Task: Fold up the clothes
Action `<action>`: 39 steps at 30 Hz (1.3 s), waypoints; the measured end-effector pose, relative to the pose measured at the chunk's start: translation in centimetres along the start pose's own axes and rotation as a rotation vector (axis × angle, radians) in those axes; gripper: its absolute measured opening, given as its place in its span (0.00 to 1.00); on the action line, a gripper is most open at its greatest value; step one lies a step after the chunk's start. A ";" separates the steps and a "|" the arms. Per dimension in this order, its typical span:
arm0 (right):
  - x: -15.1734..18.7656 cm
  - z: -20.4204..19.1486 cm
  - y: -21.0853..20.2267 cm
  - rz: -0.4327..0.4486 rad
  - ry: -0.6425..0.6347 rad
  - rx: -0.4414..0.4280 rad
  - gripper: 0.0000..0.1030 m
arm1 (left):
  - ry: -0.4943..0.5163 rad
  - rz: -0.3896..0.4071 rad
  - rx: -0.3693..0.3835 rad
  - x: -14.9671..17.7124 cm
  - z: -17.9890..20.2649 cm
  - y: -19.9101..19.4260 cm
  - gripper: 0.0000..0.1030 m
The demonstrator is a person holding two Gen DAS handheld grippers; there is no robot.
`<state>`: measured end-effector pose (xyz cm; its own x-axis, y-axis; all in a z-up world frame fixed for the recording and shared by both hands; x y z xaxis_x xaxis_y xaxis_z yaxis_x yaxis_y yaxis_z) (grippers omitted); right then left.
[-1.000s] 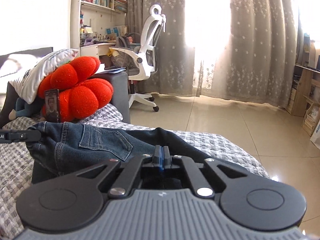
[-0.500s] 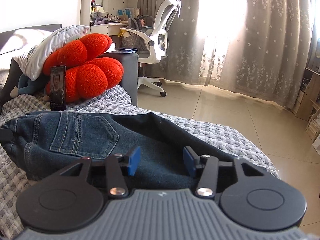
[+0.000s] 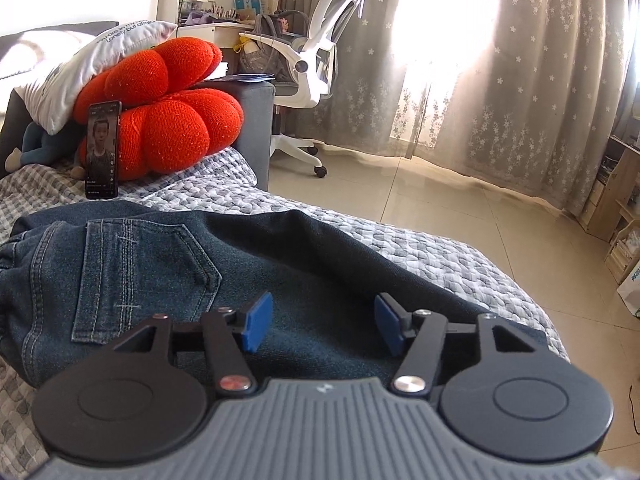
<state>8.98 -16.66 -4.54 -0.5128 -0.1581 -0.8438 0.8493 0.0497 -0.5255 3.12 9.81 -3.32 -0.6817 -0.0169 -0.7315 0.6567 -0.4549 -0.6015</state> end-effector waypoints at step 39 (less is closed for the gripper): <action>1.9 4.5 9.4 -0.160 0.146 0.078 0.23 | -0.376 0.096 -0.106 -5.9 -6.3 10.5 0.46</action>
<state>16.54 -20.95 -10.62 -0.6498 -0.0133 -0.7600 0.7598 -0.0415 -0.6489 16.11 10.75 -7.33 -0.6729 -0.3890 -0.6291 0.7396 -0.3416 -0.5799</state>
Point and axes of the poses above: each gripper's, at about its wrist camera, not at the fingertips, and y roughly the way its jaws point, z to its right, x to its underside, the point moved 6 cm from there along y, roughly the way its jaws point
